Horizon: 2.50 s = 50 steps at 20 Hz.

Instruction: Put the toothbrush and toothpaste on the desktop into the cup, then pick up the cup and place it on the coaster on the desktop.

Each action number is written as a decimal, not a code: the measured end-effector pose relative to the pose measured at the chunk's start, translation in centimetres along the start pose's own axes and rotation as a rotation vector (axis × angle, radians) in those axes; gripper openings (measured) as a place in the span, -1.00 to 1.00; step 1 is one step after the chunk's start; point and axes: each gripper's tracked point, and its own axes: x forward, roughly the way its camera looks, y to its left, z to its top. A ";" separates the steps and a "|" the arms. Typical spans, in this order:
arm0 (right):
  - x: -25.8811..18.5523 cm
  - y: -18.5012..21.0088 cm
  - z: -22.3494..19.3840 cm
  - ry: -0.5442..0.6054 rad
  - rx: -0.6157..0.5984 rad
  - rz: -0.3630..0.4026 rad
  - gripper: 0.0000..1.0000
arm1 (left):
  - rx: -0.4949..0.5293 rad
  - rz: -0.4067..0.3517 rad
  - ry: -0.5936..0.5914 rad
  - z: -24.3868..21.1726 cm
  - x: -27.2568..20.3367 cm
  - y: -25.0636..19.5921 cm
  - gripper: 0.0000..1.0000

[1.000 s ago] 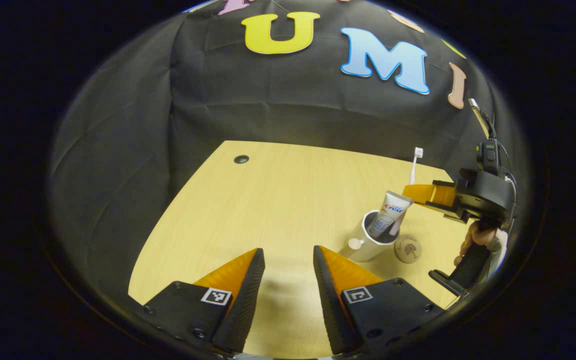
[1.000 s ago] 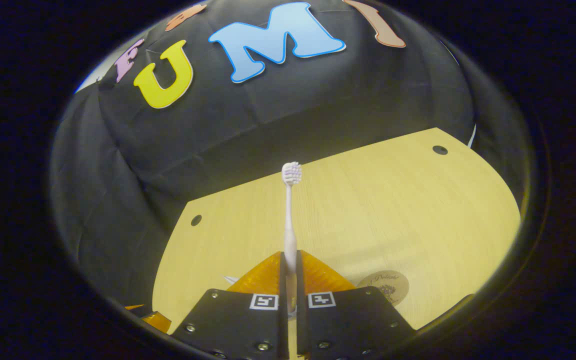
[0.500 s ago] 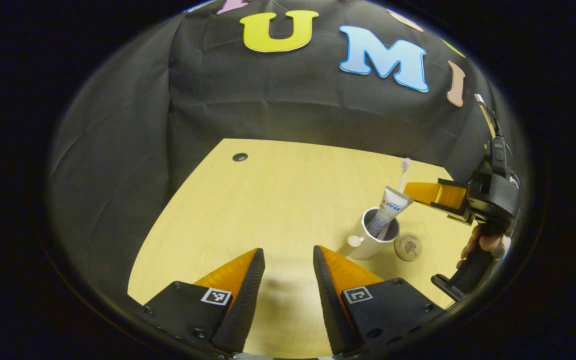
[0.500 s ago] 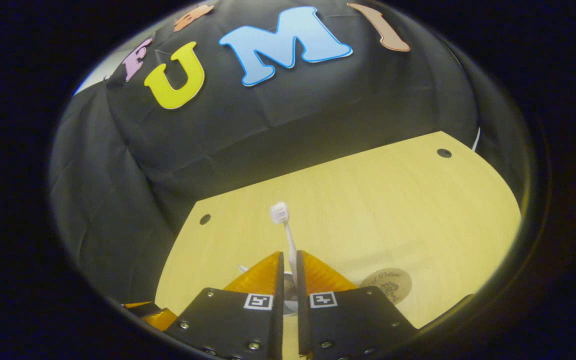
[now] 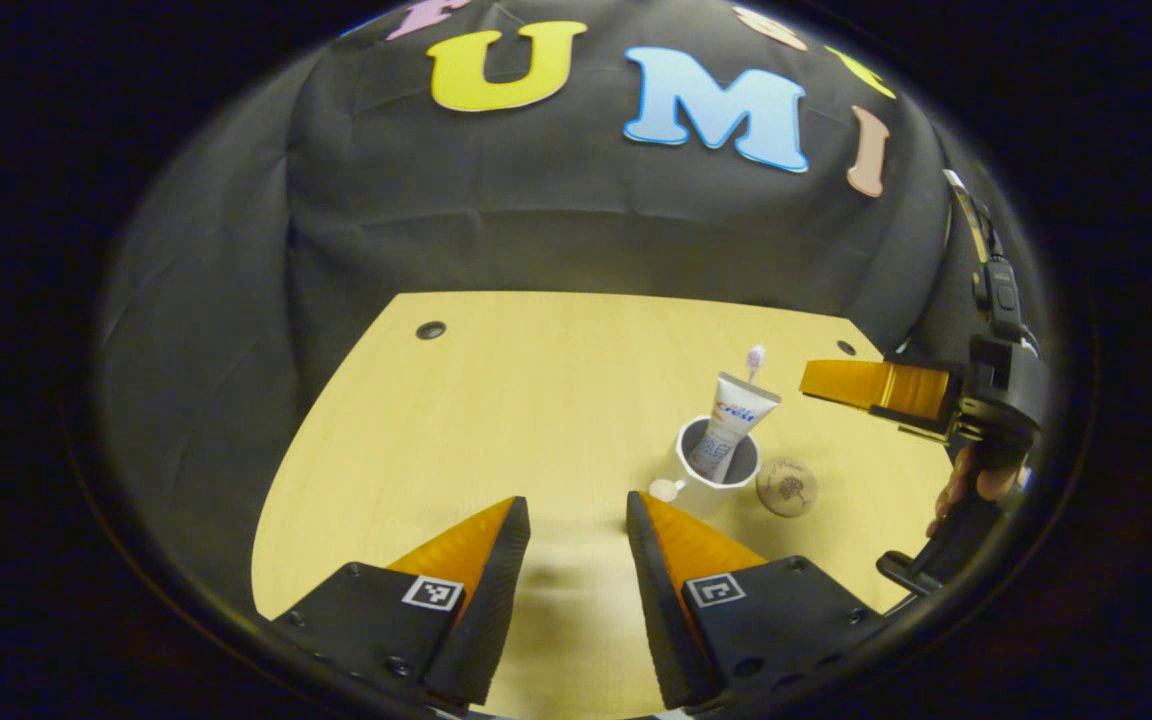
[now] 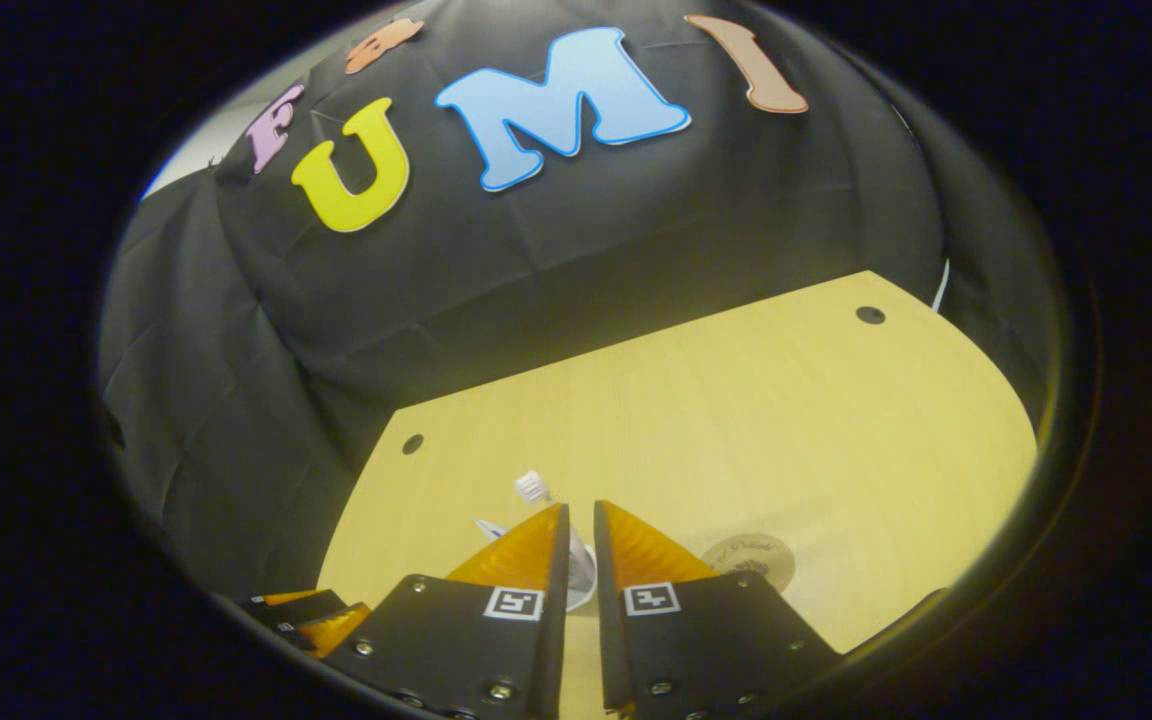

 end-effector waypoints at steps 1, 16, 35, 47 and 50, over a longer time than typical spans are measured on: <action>-0.4 -0.7 -0.1 -0.001 0.010 -0.011 -0.70 | 0.033 -0.036 0.012 0.0 0.5 -0.7 0.33; -7.6 -13.7 -2.2 -0.047 0.230 -0.280 -0.70 | 0.500 -0.377 0.366 -3.8 6.5 -6.0 0.36; -12.3 -21.9 -4.9 -0.026 0.372 -0.467 -0.70 | 0.744 -0.377 0.672 -7.9 12.4 -5.4 0.12; -12.1 -22.0 -5.0 0.000 0.374 -0.449 -0.70 | 0.754 -0.379 0.662 -8.1 11.5 -6.7 -0.33; -12.1 -22.1 -5.0 0.000 0.379 -0.452 -0.70 | 0.776 -0.389 0.635 -7.3 11.2 -7.7 -0.39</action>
